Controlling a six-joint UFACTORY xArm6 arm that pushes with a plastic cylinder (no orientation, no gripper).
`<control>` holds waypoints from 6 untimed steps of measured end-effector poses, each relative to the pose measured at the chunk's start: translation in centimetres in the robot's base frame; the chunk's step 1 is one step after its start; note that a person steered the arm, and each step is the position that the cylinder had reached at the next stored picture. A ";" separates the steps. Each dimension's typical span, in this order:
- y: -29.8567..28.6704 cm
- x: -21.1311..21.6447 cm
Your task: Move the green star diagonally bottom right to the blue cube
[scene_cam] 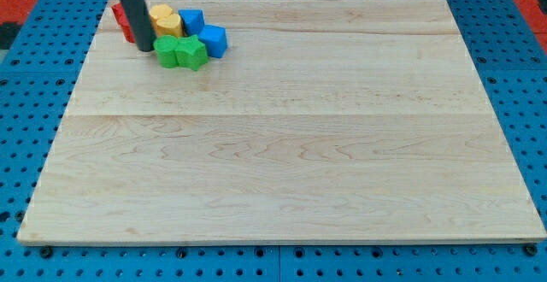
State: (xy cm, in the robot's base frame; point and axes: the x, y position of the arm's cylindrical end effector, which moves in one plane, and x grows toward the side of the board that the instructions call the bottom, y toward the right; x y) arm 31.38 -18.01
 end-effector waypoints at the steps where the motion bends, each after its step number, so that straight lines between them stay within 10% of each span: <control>1: 3.8 1.1; 6: 20.8 3.0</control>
